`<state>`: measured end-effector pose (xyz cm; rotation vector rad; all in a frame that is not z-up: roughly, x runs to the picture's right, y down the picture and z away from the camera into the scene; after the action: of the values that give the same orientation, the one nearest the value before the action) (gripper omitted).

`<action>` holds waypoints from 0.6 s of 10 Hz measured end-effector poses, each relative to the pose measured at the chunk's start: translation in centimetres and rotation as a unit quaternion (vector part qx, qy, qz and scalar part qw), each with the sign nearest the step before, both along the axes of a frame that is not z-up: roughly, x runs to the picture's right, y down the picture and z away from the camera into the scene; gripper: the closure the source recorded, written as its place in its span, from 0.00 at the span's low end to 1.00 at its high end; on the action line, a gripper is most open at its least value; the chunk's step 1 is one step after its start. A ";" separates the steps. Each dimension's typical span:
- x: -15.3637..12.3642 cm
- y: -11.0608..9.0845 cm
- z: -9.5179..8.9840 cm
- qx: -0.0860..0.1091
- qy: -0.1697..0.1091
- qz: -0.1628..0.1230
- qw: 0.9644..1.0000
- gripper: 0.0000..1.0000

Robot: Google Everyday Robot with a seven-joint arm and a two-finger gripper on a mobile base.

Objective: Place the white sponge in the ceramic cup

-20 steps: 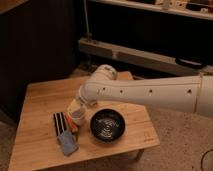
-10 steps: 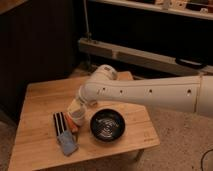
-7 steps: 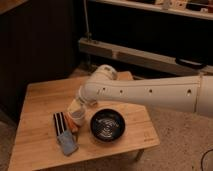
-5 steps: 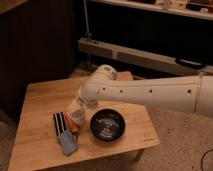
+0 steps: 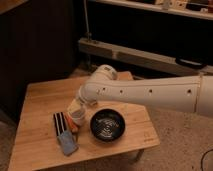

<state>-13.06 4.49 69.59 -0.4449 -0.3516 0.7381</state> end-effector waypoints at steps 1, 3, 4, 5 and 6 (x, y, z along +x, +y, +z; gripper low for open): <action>0.1 0.4 -0.2 0.003 0.001 0.000 1.000 0.20; 1.8 2.5 -1.4 0.013 -0.002 0.006 1.000 0.20; 2.9 3.7 -2.0 0.016 -0.004 0.011 1.000 0.20; 4.3 5.4 -2.8 0.021 -0.011 0.014 1.000 0.20; 5.7 8.1 -4.0 0.026 -0.024 0.020 0.999 0.20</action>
<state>-7.32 12.62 65.63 -0.4082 -0.4238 0.7572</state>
